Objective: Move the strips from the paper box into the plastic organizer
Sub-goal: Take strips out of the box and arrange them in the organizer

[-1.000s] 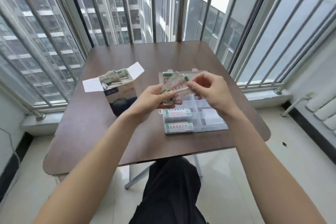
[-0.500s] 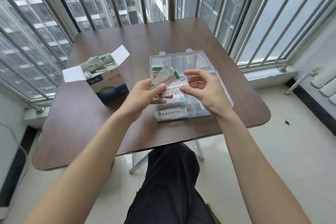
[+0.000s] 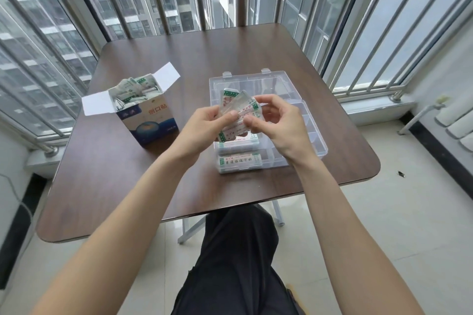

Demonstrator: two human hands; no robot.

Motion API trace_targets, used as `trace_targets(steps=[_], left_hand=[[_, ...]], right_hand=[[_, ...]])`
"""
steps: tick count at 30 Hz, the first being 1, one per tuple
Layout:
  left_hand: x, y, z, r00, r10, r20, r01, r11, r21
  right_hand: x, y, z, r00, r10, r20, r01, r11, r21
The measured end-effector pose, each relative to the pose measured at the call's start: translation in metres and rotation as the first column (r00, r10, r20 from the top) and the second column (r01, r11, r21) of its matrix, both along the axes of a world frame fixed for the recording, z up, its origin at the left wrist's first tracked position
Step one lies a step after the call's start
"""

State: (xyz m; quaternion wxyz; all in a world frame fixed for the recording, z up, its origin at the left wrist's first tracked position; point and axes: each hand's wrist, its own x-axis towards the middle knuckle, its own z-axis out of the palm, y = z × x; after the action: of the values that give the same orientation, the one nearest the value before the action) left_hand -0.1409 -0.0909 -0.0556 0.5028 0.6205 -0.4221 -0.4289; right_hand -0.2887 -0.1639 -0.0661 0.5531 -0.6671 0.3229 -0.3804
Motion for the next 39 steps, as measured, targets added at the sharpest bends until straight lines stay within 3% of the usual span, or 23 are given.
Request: trace_targets(steps=[9,17,23,30,34,39], left_hand=[[0.009,0.0,0.005,0.999,0.033,-0.027,-0.034,0.999,-0.029],[0.012,0.002,0.006,1.0,-0.007,0.02,0.008,0.999,-0.04],[0.025,0.007,0.003,0.979,0.164,0.119,-0.145,0.977,-0.154],[0.042,0.025,-0.015,0.946,0.267,0.185,-0.238,0.957,-0.165],[0.044,0.031,-0.02,0.937,0.276,0.212,-0.253,0.959,-0.132],[0.04,0.032,-0.02,0.948,0.288,0.138,-0.271,0.954,-0.131]], right_hand=[[0.004,-0.001,0.002,0.999,-0.036,0.015,0.037,0.999,-0.017],[0.01,-0.001,0.012,0.999,0.043,0.005,-0.043,0.999,-0.022],[0.006,-0.01,0.013,0.999,-0.003,-0.051,0.0,0.998,-0.07],[-0.005,-0.034,0.024,0.988,-0.005,-0.157,0.001,1.0,-0.027],[0.008,-0.028,0.024,0.937,0.076,-0.342,-0.137,0.978,-0.156],[0.022,-0.021,0.004,0.856,-0.014,-0.518,-0.182,0.928,-0.326]])
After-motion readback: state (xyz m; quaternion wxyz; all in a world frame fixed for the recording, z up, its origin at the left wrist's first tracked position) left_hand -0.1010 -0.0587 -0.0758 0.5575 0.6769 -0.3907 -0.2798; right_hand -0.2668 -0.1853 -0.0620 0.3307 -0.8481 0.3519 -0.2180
